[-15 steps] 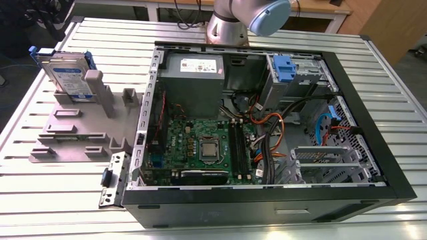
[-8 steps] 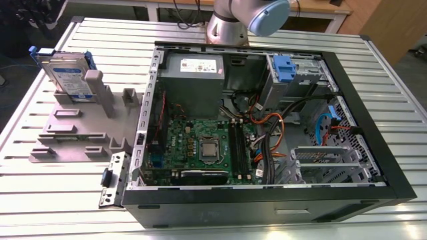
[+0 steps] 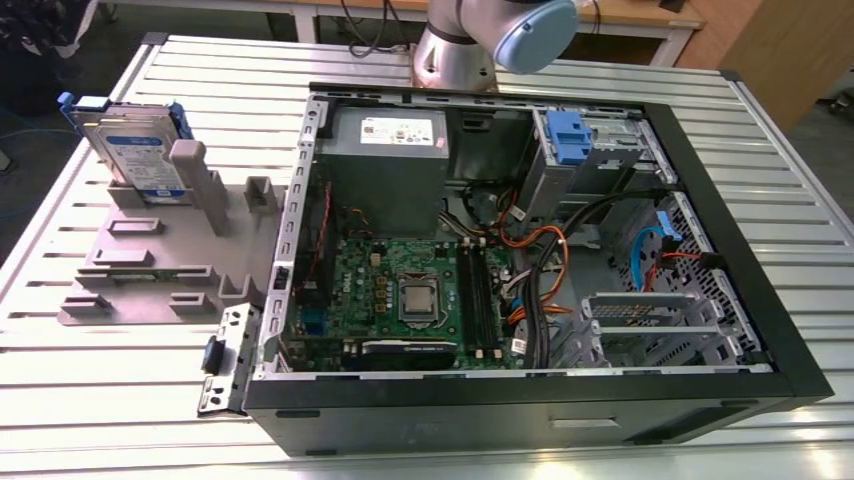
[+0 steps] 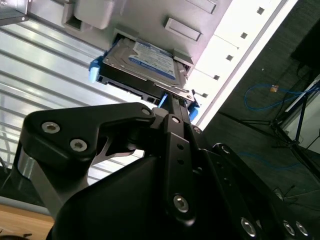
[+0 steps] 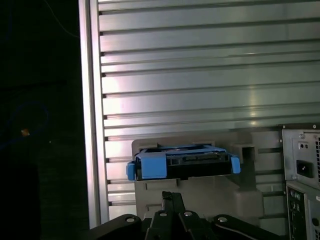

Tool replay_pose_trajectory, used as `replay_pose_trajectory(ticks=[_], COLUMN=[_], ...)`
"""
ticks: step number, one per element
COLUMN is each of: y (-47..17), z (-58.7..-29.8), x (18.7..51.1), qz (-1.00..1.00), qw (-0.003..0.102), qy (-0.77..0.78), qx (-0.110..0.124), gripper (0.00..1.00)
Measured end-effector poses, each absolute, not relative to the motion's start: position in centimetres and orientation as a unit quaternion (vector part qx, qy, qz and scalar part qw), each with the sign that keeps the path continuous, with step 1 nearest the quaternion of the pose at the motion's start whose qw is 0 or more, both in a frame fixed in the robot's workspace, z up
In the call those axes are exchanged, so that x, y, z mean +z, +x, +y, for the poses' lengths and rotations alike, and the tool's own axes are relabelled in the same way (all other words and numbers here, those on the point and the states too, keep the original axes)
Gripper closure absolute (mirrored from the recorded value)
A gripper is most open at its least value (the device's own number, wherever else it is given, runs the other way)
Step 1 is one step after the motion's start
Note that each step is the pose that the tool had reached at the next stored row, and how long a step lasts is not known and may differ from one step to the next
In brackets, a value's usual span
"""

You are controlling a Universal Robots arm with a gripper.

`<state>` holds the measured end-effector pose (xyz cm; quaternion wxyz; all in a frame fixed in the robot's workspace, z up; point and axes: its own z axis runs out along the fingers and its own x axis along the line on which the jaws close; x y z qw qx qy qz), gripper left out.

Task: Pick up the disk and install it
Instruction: 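Reach for the disk, then pick up the disk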

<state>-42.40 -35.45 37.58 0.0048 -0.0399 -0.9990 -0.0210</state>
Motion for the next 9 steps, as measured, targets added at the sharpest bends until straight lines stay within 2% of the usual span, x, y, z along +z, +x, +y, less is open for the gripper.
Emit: replay_pose_trajectory(ticks=[9], y=[-42.88], z=[-35.4], x=[37.54], qz=[-0.999], qw=[0.005], qy=[-0.04], qx=[-0.021], gripper=[0.89])
